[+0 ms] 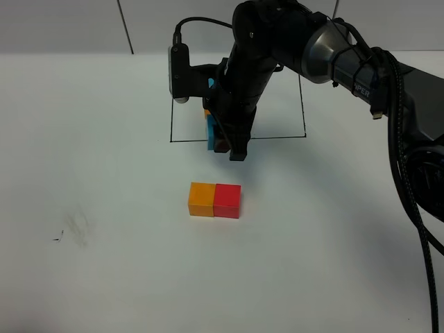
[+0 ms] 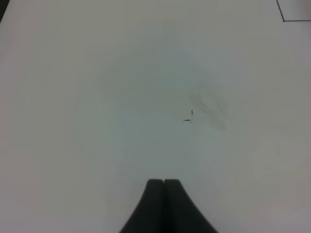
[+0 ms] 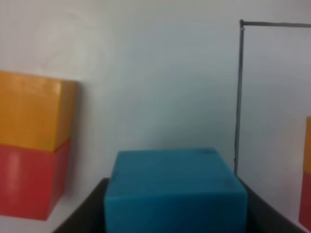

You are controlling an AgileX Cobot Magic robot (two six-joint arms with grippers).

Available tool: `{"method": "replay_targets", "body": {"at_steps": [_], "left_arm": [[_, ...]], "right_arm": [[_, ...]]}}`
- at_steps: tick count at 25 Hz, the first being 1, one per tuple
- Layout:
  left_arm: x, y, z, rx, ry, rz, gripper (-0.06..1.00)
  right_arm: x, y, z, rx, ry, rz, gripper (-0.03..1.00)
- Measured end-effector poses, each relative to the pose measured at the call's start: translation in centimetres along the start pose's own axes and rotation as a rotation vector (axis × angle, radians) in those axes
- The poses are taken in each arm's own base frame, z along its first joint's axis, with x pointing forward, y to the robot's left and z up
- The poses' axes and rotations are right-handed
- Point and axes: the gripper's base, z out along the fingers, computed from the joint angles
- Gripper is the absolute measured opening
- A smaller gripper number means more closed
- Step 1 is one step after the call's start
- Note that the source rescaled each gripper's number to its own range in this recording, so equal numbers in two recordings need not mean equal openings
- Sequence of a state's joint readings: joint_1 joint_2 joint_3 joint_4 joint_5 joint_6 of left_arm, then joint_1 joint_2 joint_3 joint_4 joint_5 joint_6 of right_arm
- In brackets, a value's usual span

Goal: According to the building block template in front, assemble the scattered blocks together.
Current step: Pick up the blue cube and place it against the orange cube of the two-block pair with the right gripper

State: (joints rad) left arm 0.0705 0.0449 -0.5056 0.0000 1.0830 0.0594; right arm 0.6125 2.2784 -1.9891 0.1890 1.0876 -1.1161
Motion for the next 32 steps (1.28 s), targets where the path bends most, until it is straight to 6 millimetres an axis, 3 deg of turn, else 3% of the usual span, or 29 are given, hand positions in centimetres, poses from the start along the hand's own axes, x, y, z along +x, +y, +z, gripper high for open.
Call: {"method": "replay_targets", "body": {"at_steps": [16, 27, 32], "left_arm": [[0.0, 0.0, 0.0, 0.0, 0.0, 0.0, 0.0], [0.0, 0.0, 0.0, 0.0, 0.0, 0.0, 0.0], [0.0, 0.0, 0.0, 0.0, 0.0, 0.0, 0.0]], "right_arm": [[-0.9, 1.3, 0.1, -0.075, 0.008, -0.755, 0.44], [-0.7, 1.7, 0.0, -0.127, 0.001, -1.007, 0.44], [-0.6, 1.7, 0.0, -0.129, 0.003, -1.017, 0.44]]}}
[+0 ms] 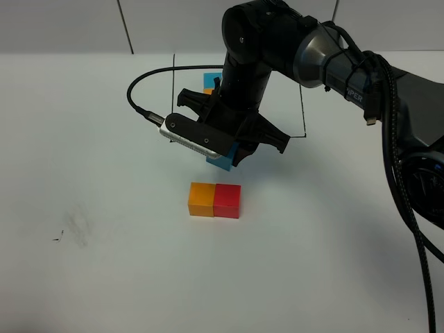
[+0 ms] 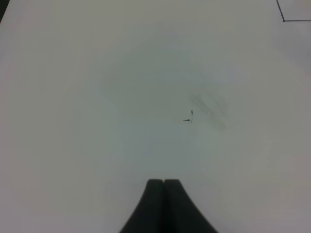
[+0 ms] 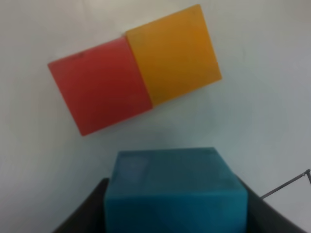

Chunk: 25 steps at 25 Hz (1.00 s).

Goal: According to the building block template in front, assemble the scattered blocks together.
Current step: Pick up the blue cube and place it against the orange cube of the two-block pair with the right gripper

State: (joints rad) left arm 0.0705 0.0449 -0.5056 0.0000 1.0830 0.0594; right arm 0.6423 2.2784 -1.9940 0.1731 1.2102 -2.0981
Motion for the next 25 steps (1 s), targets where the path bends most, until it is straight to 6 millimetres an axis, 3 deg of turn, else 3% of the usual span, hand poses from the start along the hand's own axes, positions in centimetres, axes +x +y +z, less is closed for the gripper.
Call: {"method": "replay_targets", "body": {"at_steps": [17, 25], "left_arm": [[0.0, 0.0, 0.0, 0.0, 0.0, 0.0, 0.0], [0.0, 0.0, 0.0, 0.0, 0.0, 0.0, 0.0]], "right_arm": [[-0.03, -0.02, 0.0, 0.002, -0.003, 0.001, 0.44], [0.66, 0.29, -0.03, -0.033, 0.072, -0.03, 0.44]]}}
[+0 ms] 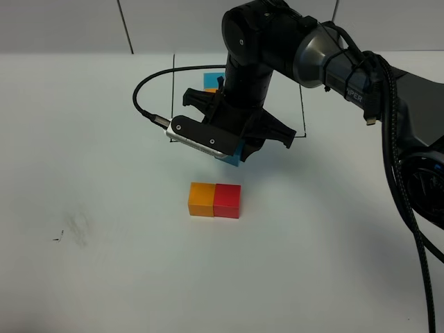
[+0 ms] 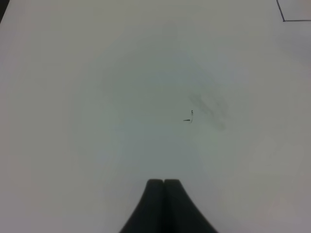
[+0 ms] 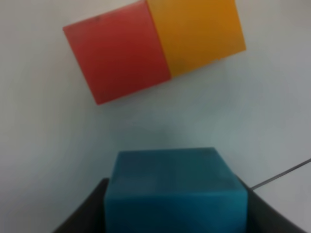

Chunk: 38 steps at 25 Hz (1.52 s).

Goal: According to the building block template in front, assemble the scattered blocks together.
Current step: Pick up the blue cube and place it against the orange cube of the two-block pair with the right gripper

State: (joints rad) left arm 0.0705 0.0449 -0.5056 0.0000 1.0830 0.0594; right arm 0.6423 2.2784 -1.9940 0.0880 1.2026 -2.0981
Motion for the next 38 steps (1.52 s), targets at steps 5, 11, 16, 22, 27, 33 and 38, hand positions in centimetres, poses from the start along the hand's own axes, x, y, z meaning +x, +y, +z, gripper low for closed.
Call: {"method": "replay_targets", "body": {"at_steps": [5, 11, 16, 22, 27, 33, 38], "left_arm": [[0.0, 0.0, 0.0, 0.0, 0.0, 0.0, 0.0], [0.0, 0.0, 0.0, 0.0, 0.0, 0.0, 0.0], [0.0, 0.0, 0.0, 0.0, 0.0, 0.0, 0.0], [0.0, 0.0, 0.0, 0.0, 0.0, 0.0, 0.0], [0.0, 0.0, 0.0, 0.0, 0.0, 0.0, 0.0], [0.0, 0.0, 0.0, 0.0, 0.0, 0.0, 0.0], [0.0, 0.0, 0.0, 0.0, 0.0, 0.0, 0.0]], "right_arm": [[0.3, -0.1, 0.0, 0.01, 0.029, -0.008, 0.44], [-0.5, -0.7, 0.2, 0.03, 0.036, -0.028, 0.44], [-2.6, -1.8, 1.9, 0.021, 0.014, -0.072, 0.44], [-2.9, -2.2, 3.0, 0.036, 0.016, -0.08, 0.44], [-2.9, -2.3, 3.0, 0.042, 0.021, -0.081, 0.44], [-2.9, -2.3, 3.0, 0.026, 0.051, -0.105, 0.44], [-3.3, -2.5, 3.3, 0.013, 0.062, -0.126, 0.44]]}}
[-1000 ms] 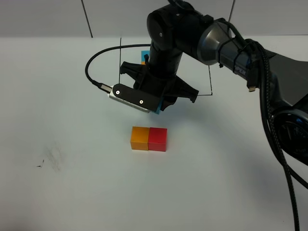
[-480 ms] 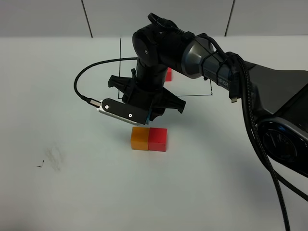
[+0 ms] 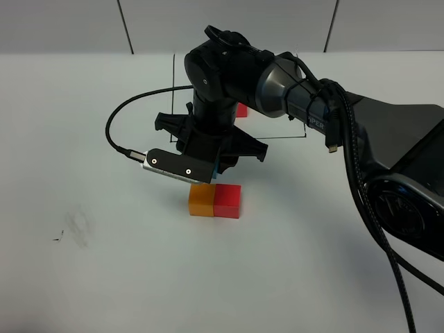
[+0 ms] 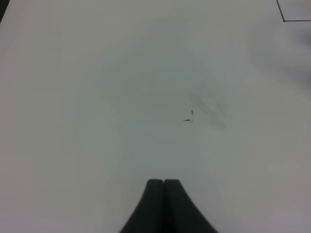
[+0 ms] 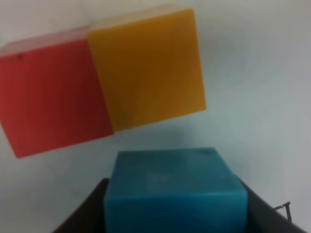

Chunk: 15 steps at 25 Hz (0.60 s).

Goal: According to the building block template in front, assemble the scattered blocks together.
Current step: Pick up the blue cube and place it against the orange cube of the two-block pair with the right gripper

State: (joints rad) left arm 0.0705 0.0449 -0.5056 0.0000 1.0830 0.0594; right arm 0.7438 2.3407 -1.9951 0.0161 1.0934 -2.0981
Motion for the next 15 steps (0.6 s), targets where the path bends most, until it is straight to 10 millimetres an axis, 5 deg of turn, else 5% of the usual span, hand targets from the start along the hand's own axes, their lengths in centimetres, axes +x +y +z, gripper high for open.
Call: {"method": "replay_targets", "body": {"at_steps": [15], "left_arm": [[0.0, 0.0, 0.0, 0.0, 0.0, 0.0, 0.0]], "right_arm": [[-0.54, -0.35, 0.12, -0.008, 0.022, -0.031, 0.44]]}}
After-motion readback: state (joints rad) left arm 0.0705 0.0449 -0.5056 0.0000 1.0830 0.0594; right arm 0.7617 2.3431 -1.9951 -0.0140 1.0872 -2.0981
